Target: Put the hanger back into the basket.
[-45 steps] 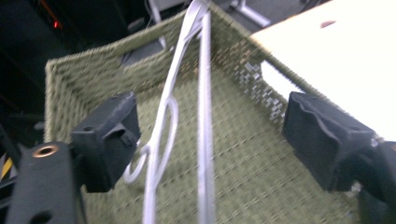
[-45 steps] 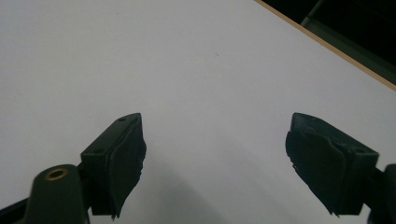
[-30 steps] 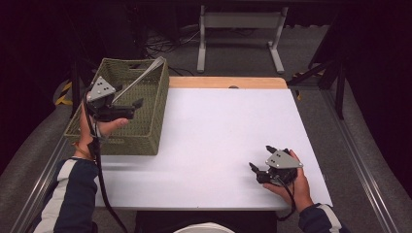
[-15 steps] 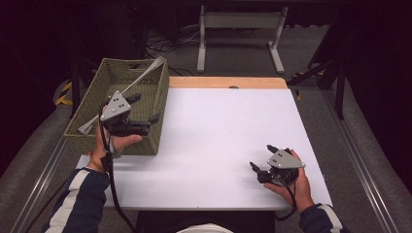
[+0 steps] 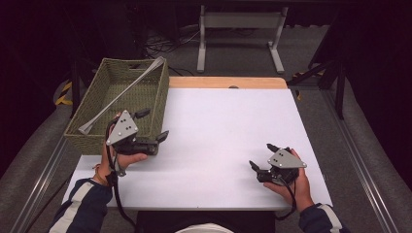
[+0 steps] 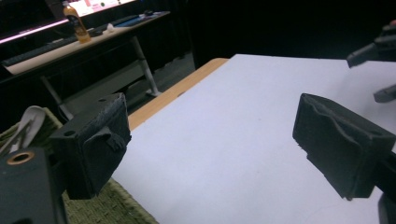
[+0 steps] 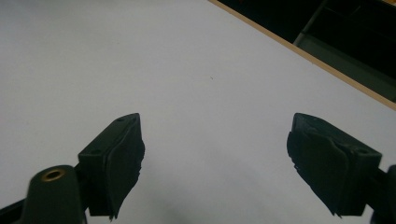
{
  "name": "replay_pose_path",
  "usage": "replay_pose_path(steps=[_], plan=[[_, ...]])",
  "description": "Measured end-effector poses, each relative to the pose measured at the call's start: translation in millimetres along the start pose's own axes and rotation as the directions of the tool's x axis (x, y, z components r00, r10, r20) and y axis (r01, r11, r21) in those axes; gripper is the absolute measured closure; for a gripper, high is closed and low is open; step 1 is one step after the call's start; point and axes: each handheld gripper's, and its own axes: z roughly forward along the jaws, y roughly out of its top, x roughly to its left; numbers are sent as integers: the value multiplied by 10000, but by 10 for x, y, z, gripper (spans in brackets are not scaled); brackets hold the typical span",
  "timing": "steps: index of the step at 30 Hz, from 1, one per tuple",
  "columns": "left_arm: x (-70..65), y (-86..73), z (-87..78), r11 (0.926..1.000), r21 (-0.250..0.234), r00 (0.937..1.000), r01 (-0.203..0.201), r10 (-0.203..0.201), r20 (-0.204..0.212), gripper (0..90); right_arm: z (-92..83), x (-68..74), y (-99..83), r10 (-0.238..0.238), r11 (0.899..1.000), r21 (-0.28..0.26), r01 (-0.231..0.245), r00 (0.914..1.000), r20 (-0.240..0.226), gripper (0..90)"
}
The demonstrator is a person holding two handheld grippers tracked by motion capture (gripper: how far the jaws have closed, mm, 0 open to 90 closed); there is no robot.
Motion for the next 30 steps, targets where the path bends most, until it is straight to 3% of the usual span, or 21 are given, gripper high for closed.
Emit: replay_pose_path(steps=[4,9,11,12,15,19,30], plan=[[-83,-51,-12,9999,40,9997,-143,142,200,102,4,-9,-4,93,10000,-27,-92,9999,95,179],[-164,-116,-36,9993,101,9994,-358,358,-2,83,-9,10,4,62,9999,-126,-62,10000,-1,173],[-189,-149,-43,9997,170,9994,-199,194,298,82,-8,17,6,33,9999,-134,-32,10000,46,169],[-218,-165,-40,9987,264,9987,-434,427,266,80,-9,21,10,5,9999,-130,-4,10000,62,166],[-271,-195,-40,9979,312,9982,-564,557,216,73,-20,31,21,14,9997,-259,-11,9999,105,158],[-308,-269,-45,9981,333,9986,-521,521,13,71,-24,49,31,27,9995,-302,-23,9999,136,151],[-367,-486,-55,9963,618,9982,-600,598,51,57,-34,100,70,123,9989,-449,-111,9996,266,125]])
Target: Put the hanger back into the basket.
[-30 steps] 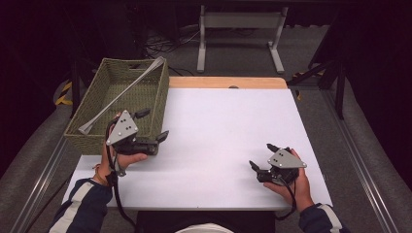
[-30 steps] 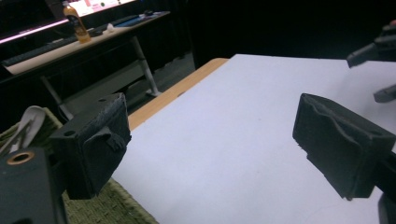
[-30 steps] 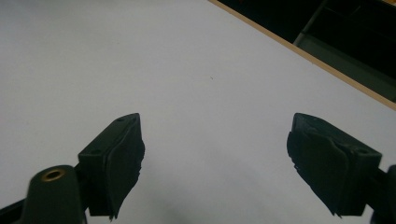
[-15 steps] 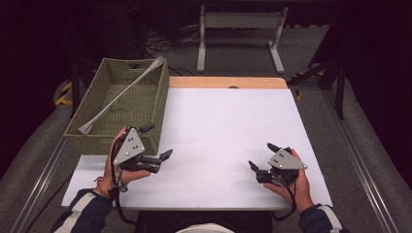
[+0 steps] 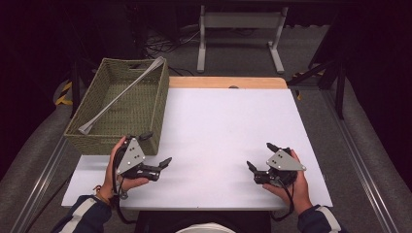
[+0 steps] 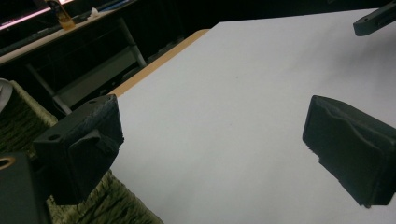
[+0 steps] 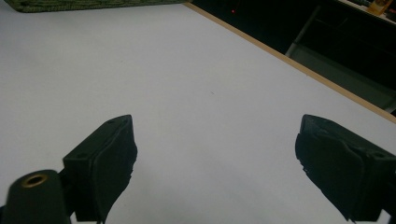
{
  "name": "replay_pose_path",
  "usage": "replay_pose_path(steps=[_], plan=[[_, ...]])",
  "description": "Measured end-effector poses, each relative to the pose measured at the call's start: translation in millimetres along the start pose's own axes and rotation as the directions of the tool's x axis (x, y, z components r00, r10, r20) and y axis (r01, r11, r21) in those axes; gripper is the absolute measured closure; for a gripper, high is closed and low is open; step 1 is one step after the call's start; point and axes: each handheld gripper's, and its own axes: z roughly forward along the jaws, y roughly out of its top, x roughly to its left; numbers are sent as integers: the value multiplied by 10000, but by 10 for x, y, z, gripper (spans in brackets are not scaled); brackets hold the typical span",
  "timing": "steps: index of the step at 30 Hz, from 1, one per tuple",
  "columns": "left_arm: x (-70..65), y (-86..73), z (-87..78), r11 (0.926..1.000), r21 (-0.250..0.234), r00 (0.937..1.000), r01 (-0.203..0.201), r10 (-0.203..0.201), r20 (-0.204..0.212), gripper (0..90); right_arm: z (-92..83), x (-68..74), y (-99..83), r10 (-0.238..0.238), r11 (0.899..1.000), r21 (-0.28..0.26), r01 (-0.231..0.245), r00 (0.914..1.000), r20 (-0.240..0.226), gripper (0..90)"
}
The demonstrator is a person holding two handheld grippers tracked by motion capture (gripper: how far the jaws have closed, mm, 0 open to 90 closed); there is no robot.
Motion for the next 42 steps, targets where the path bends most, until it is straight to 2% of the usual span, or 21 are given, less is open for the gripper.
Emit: replay_pose_path(steps=[3,14,17,19,22,25,26,32,33,34,42], plan=[[0,-49,-2,9999,126,10000,7,-8,87,58,-4,8,6,-7,10000,-15,7,10000,-6,120],[33,-286,-21,9977,674,9999,29,-20,-126,59,-13,35,14,-27,9999,-117,26,10000,-52,108],[50,-390,-50,9975,665,9991,237,-213,-360,66,-8,48,14,-90,9999,-85,89,9999,-58,107],[60,-432,-61,9965,759,9989,344,-318,-351,68,-7,54,8,-152,9998,-87,152,9999,-26,108],[74,-511,-88,9935,795,9963,820,-797,-320,66,-3,50,4,-176,9998,-92,176,9998,-28,107],[80,-554,-113,9922,947,9962,813,-780,-381,66,5,49,-4,-156,9998,-92,155,9999,-47,106],[74,-565,-117,9912,945,9954,925,-897,-335,66,8,47,-9,-176,9998,-73,175,9998,-82,106],[88,-576,-118,9902,1012,9950,962,-929,-371,65,25,45,-25,-256,9997,-40,255,9996,-103,104],[93,-580,-105,9885,946,9929,1176,-1154,-280,61,26,50,-27,-299,9996,-21,299,9995,-97,103],[99,-579,-102,9873,1002,9922,1235,-1212,-284,62,25,50,-29,-305,9995,-15,305,9995,-101,102],[75,-566,-82,9875,1045,9927,1183,-1149,-375,63,-9,16,-32,-57,9999,-148,55,9999,-127,99]])
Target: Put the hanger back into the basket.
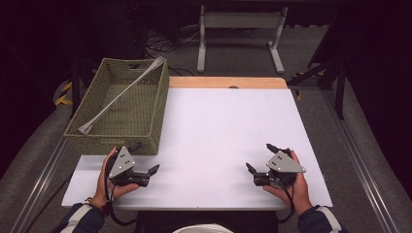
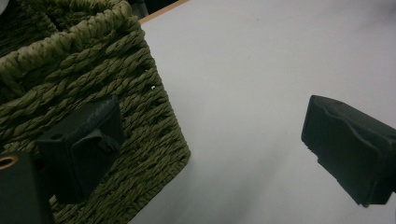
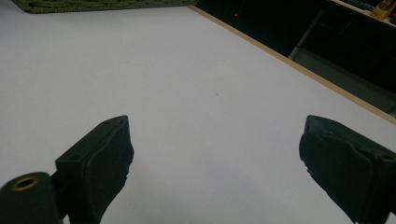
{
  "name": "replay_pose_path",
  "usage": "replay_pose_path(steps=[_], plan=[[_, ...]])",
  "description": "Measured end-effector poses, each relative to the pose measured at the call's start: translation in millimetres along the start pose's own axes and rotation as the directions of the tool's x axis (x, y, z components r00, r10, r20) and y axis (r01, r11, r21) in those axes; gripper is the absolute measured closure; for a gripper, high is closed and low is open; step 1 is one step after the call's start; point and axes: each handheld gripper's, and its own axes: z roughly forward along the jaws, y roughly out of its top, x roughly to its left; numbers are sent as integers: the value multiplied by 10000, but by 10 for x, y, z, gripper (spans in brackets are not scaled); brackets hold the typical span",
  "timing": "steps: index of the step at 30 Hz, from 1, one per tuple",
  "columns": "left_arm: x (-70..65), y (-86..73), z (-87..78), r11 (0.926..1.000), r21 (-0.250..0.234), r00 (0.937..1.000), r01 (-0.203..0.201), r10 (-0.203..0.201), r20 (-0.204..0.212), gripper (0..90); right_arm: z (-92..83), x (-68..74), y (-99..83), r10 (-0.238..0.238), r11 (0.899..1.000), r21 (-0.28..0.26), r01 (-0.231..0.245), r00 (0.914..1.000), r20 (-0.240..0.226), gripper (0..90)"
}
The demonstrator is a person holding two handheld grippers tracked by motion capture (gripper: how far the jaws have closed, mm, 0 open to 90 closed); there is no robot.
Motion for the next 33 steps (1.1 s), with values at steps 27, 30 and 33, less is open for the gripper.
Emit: replay_pose_path(steps=[27,30,33], plan=[[-57,35,-20,9989,22,9989,-463,462,107,69,5,95,43,-302,9995,65,303,9994,-195,98],[-47,34,-19,9989,49,9988,-476,475,115,69,16,116,43,-464,9988,122,468,9985,-304,100],[-37,27,9,9991,155,9991,-392,389,182,78,48,140,37,-606,9978,254,616,9974,-399,102]])
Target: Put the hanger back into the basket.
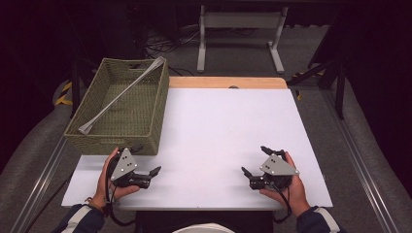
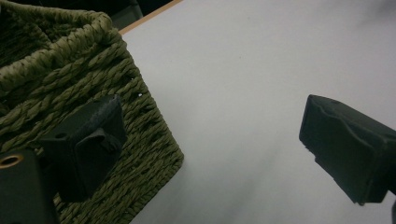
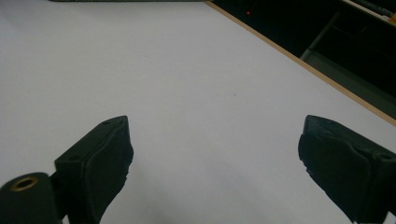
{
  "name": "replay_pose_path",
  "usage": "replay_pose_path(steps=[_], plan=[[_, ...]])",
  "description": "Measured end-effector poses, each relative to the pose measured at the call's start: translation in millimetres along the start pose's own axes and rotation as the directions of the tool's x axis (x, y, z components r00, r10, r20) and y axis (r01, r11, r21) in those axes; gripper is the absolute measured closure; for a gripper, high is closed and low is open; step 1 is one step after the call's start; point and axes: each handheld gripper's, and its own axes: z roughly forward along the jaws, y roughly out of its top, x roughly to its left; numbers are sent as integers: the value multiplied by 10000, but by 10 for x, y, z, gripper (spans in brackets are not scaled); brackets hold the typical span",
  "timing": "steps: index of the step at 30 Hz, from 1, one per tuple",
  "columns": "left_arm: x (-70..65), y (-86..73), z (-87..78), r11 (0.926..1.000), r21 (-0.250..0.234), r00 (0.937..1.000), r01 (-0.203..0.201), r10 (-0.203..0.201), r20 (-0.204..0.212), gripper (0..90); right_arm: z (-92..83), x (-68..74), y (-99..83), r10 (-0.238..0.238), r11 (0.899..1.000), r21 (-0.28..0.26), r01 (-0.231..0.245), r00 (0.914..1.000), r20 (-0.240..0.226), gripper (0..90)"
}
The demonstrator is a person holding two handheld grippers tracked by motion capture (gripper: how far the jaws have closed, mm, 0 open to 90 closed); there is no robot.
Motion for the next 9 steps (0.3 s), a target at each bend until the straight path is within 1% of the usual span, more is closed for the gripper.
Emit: replay_pose_path(steps=[1,5,6,7,9], plan=[[11,-2,10,10000,29,10000,-61,61,2,78,13,9,1,-21,10000,15,21,10000,-27,102],[22,-9,27,9998,181,10000,12,-13,31,74,45,59,-12,-398,9989,226,403,9990,-219,104],[25,-7,28,9998,208,10000,1,-1,-4,74,48,59,-18,-386,9990,236,392,9989,-253,104],[23,-7,31,9998,202,10000,71,-71,-38,74,50,52,-23,-345,9991,238,352,9990,-288,104],[27,-8,34,9998,184,10000,68,-68,-30,74,49,36,-27,-160,9996,246,167,9995,-284,104]])
